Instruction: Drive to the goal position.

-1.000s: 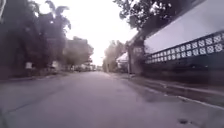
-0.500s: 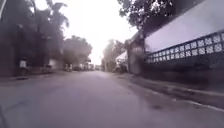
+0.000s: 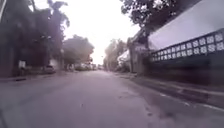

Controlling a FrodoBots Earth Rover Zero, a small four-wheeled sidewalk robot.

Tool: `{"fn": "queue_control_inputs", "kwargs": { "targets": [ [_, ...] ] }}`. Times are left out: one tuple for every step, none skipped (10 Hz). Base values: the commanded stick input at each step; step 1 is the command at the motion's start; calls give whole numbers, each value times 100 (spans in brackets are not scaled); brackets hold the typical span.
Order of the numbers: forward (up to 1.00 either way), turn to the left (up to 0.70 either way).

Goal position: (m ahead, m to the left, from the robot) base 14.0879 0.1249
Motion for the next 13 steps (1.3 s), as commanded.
{"fn": "queue_control_inputs", "kwargs": {
  "targets": [
    [70, 0],
    [70, 0],
    [70, 0],
    [70, 0],
    [70, 0],
    [70, 0],
    [70, 0],
    [70, 0],
    [70, 0],
    [70, 0],
    [70, -2],
    [70, -20],
    [70, -35]
  ]
}}
